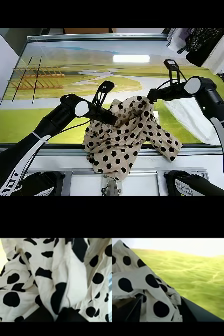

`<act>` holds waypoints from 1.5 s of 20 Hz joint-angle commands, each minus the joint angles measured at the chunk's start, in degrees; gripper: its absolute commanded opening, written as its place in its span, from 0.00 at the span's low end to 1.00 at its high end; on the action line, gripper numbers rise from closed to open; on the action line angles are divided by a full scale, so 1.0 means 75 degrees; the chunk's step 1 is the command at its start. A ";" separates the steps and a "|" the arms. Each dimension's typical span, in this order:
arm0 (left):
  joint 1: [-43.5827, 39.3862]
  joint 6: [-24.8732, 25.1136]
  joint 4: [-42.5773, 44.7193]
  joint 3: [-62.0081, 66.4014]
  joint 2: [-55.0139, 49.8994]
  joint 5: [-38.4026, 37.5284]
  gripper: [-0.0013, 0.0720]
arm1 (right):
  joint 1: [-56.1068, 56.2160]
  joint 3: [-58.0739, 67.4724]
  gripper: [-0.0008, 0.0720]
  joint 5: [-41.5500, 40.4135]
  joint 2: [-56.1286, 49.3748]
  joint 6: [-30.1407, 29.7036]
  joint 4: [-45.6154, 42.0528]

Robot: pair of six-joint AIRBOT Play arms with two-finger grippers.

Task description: Fold the clothes and pants, and hang the long-sleeved shirts on hangers.

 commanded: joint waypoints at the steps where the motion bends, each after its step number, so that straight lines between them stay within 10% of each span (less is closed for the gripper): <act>1: -0.0006 0.0000 -0.0023 -0.0017 0.0015 0.0093 0.03 | 0.0230 0.0006 0.68 0.0364 0.0766 0.0425 -0.0026; 5: -0.0006 0.0000 -0.0017 -0.0015 0.0015 0.0093 0.03 | 0.1294 -0.0003 0.48 0.0758 0.1195 0.1174 -0.0411; 9: -0.0006 0.0000 -0.0017 -0.0017 0.0015 0.0090 0.03 | 0.2567 -0.0230 0.47 0.1655 0.0723 0.3657 -0.2856; 12: -0.0006 0.0000 -0.0017 -0.0017 0.0015 0.0085 0.03 | 0.2600 -0.0242 0.93 0.1722 0.0230 0.4409 -0.3281; 18: 0.0003 0.0000 -0.0015 -0.0017 0.0017 0.0050 0.03 | 0.2573 -0.0242 0.91 0.1110 -0.0807 0.4677 -0.3395; 19: 0.0047 -0.0003 -0.0026 -0.0015 0.0020 0.0047 0.03 | 0.2573 -0.0242 0.78 0.1107 -0.0927 0.4555 -0.3465; 21: 0.0248 -0.0003 -0.0023 -0.0015 0.0096 0.0017 0.03 | 0.2567 -0.0230 0.03 0.1046 -0.0935 0.3803 -0.3547; 26: 0.1177 -0.0006 -0.0061 0.1574 0.1195 -0.0414 0.03 | 0.2288 0.1667 0.02 0.1897 0.0268 0.1842 -0.3672; 30: 0.1174 -0.0032 -0.0093 0.3570 0.2401 -0.0058 0.03 | 0.2296 0.4526 0.02 0.2066 0.1457 0.1757 -0.2970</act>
